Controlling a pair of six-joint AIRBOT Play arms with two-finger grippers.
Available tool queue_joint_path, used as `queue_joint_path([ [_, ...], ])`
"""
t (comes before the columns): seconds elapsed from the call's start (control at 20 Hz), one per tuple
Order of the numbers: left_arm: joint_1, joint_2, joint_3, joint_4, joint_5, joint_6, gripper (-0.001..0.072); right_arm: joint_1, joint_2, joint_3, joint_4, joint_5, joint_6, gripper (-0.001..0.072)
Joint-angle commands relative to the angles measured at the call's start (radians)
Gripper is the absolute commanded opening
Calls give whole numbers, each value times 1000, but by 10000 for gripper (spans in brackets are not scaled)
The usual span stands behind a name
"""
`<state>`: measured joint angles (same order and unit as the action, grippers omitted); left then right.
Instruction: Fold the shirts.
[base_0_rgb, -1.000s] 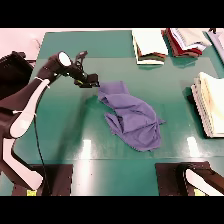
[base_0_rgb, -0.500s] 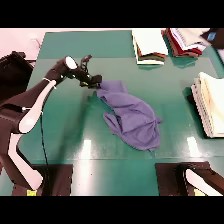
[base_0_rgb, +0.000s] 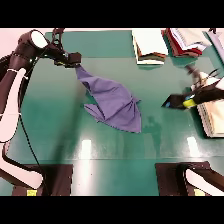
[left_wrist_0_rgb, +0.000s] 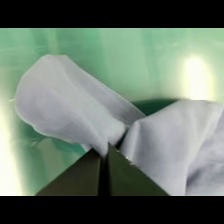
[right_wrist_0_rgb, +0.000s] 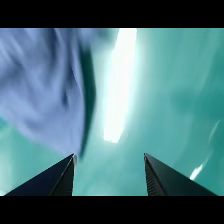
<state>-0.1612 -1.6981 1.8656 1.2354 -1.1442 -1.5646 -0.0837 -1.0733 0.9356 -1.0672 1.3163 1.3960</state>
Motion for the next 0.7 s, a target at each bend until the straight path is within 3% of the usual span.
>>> queue_joint_path([
  [0.0,8,18,3,45,-25,2,25,80,-122,-194,140,-96,-18,492],
  [0.25,8,18,3,45,-24,2,25,336,-284,-212,286,-325,-35,475],
  [0.35,8,19,3,46,-24,2,25,393,-323,-175,285,-378,-35,360],
  [0.5,8,32,6,54,-26,2,25,408,-337,-124,235,-391,-35,20],
  [0.65,8,124,17,106,3,2,25,360,-241,-40,130,-335,-34,19],
])
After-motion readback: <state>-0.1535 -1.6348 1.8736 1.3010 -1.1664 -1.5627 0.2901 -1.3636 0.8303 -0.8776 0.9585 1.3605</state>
